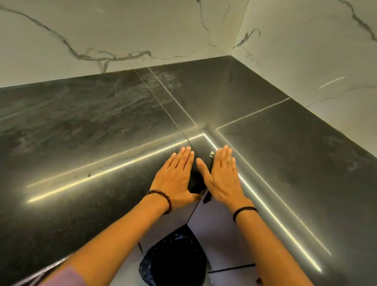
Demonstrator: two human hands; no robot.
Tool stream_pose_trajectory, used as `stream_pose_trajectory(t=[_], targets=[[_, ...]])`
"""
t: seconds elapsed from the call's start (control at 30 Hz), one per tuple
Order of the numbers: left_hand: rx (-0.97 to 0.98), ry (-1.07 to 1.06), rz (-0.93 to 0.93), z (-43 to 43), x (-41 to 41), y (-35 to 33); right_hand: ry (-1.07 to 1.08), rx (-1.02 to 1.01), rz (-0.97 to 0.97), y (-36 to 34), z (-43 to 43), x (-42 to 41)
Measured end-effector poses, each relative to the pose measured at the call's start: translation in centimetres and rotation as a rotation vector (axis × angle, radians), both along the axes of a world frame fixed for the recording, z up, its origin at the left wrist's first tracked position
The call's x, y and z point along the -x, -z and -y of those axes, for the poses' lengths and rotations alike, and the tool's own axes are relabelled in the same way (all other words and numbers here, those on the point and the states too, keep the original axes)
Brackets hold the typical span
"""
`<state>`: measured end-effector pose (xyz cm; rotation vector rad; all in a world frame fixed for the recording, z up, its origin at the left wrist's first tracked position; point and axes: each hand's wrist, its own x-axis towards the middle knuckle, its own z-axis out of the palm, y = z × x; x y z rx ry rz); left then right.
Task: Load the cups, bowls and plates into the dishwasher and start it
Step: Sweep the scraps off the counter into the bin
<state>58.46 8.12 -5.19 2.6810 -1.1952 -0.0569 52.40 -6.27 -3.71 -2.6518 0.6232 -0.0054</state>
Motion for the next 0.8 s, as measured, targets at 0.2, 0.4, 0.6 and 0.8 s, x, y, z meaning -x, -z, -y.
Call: stream_pose_trajectory(t=[0.2, 0.4, 0.6, 0.8], targets=[[0.028, -0.005, 0.023, 0.1, -0.1, 0.3, 0.031, 0.047, 0.047, 0.2, 3.8, -2.1], [0.039, -0.014, 0.02, 0.1, -0.1, 0.2, -0.277, 0.074, 0.105, 0.0, 4.4, -1.0], [0.034, -0.012, 0.027, 0.1, 0.0, -0.1, -0.37, 0.035, 0.1, 0.1, 3.5, 0.8], [0.047, -0.021, 0.038, 0.1, 0.1, -0.3, -0.087, 0.202, 0.073, 1.6, 1.7, 3.3]])
